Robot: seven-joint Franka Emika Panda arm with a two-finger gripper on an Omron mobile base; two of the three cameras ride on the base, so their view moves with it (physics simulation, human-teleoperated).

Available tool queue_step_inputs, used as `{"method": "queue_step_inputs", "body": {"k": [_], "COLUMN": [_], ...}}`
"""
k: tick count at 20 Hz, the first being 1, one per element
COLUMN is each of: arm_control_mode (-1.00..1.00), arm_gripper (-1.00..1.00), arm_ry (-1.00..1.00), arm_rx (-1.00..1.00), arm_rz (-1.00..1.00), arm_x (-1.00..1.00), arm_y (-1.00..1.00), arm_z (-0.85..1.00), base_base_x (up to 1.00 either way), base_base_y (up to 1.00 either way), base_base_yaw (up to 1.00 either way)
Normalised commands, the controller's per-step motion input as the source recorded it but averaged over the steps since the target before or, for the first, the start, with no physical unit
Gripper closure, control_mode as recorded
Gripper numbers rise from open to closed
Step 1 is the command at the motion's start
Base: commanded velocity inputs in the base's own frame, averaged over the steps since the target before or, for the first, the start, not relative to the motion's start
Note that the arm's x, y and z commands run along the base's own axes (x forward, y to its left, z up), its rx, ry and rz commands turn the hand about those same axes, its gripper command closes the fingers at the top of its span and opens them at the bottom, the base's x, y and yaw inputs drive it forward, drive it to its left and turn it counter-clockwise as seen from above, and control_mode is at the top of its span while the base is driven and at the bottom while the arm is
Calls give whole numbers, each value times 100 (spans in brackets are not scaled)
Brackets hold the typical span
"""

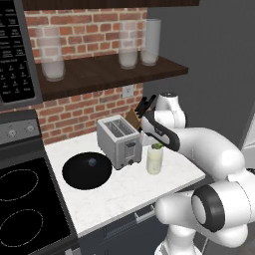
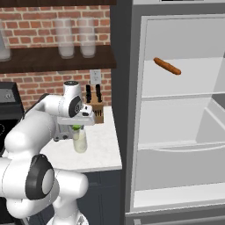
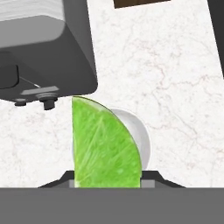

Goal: Grab a lemon wedge from the fridge and one ice cube from the ice bowl, and put them in the glass of lemonade.

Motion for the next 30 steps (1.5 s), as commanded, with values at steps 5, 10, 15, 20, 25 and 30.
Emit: {"method": "queue_step_inputs", "body": {"k": [5, 10, 15, 20, 25, 30], "arm_control_mode": [-100, -100, -100, -100, -100, -100], "arm_gripper": [-100, -100, -100, -100, -100, -100], "arm_ry": [0, 0, 0, 0, 0, -5], "arm_rx": [0, 0, 0, 0, 3, 6], "arm_rz": [0, 0, 0, 0, 0, 0], "arm_x": [0, 0, 0, 0, -4, -25], "arm_y": [0, 0, 0, 0, 0, -3], "arm_z": [0, 0, 0, 5, 19, 14], "base_base_x": [0, 0, 0, 0, 0, 0], "base_base_y": [0, 0, 0, 0, 0, 0], "base_base_yaw": [0, 0, 0, 0, 0, 0]}}
